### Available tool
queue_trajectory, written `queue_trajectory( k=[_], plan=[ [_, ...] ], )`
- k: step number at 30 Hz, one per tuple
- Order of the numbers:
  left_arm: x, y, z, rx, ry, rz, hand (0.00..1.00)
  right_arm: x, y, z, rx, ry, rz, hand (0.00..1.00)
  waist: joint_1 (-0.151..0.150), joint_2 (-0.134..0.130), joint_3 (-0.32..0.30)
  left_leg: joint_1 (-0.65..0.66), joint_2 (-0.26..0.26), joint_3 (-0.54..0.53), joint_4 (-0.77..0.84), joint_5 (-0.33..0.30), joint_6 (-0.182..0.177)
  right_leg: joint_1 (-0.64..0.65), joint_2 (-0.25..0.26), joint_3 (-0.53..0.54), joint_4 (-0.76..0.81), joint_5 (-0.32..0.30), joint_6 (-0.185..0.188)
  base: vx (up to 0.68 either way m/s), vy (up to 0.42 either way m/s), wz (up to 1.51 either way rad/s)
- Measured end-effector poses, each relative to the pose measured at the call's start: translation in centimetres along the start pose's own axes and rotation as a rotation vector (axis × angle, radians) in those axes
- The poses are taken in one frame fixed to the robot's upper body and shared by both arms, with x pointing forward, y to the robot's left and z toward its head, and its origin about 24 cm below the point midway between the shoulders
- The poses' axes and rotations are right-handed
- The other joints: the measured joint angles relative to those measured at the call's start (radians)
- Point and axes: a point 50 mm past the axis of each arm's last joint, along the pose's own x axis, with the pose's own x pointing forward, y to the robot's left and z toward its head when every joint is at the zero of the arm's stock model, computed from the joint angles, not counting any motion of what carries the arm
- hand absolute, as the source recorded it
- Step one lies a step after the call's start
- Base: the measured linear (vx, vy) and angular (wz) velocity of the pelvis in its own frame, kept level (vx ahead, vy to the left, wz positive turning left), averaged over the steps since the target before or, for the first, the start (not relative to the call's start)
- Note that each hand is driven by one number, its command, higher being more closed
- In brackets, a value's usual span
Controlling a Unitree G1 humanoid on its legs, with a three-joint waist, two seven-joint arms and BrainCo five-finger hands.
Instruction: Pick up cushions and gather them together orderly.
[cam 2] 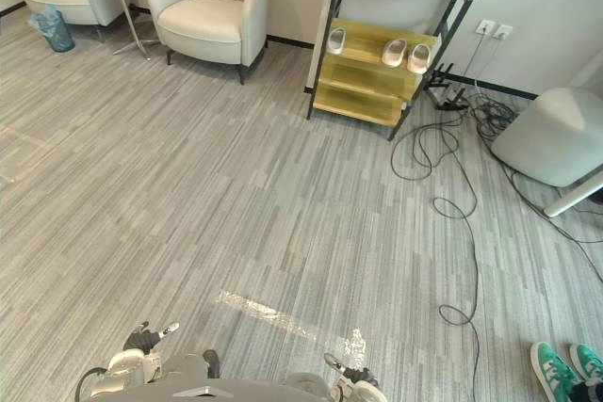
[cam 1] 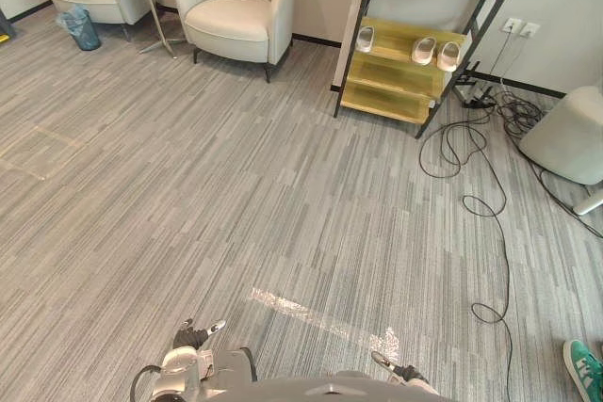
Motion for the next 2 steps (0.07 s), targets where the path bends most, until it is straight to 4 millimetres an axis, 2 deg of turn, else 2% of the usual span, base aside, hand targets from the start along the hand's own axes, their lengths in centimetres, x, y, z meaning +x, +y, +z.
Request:
queue_trajectory(
  k=[2],
  plan=[
    [0.03, 0.13, -0.04, 0.007, 0.002, 0.002, 0.0, 0.09, -0.08, -0.17, 0.001, 0.015, -0.004, 0.0, 0.002, 0.003, -0.004, 0.001, -0.004, 0.001, -0.011, 0.005, 0.007, 0.003, 0.002, 0.01, -0.026, 0.009, -0.004, 0.03, 0.045, -0.05]
  ],
)
